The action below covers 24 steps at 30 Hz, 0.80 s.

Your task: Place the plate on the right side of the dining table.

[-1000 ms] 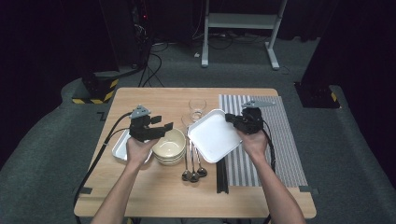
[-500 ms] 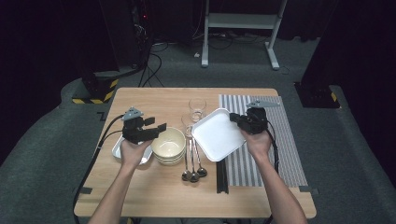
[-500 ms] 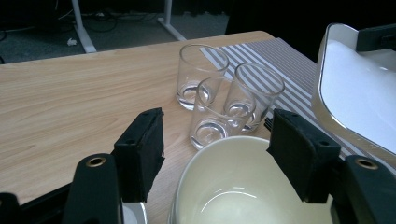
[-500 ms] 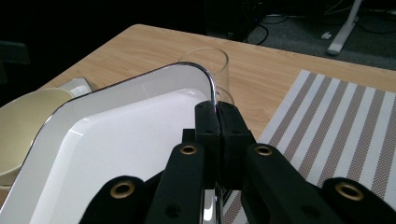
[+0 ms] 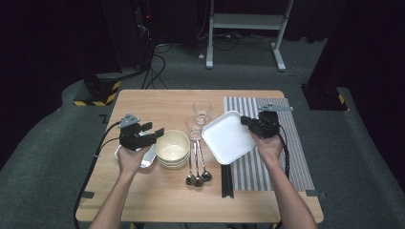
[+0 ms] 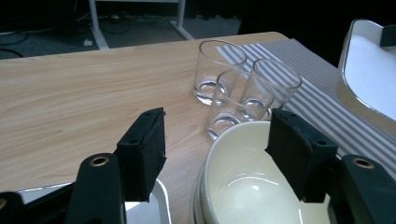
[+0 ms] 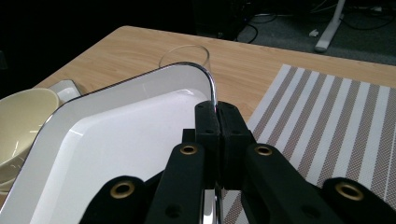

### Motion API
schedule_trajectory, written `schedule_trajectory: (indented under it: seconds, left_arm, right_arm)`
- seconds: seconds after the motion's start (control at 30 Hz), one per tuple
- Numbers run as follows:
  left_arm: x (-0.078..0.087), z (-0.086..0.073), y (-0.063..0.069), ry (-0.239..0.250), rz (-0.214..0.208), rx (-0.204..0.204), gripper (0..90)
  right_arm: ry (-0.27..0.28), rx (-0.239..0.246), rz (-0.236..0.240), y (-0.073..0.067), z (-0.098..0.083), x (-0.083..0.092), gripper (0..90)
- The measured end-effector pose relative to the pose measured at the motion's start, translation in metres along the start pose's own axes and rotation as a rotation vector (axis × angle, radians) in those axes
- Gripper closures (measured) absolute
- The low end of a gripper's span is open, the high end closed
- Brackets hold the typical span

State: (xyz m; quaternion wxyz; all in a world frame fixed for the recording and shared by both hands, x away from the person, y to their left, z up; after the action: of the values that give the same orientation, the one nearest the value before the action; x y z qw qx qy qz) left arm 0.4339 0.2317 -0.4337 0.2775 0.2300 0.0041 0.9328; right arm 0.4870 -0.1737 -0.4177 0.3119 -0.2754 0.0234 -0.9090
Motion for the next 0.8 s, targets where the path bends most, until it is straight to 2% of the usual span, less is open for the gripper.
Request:
schedule_trajectory:
  seconds: [0.47, 0.8]
  left_arm:
    - [0.009, -0.010, -0.009, -0.002, 0.019, 0.031, 36.8]
    - [0.017, -0.018, -0.017, 0.018, 0.046, 0.058, 36.8]
  right_arm:
    - [-0.003, -0.024, -0.023, 0.014, -0.009, 0.005, 88.4]
    - [-0.006, -0.043, -0.046, 0.020, -0.013, 0.010, 88.4]
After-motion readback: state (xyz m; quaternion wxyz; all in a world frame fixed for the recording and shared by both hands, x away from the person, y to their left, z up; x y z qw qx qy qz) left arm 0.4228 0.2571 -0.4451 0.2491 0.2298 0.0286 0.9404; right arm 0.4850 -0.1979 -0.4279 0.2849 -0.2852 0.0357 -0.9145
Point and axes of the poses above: each handheld gripper's, and its own axes: x roughly backward along the jaws, z roughly out of its top, y roughly to its right, the point moved 3 cm from there along -x, roughly forward along the jaws, and after that the axes turned 2 degrees about -x, right-handed, at the moved point
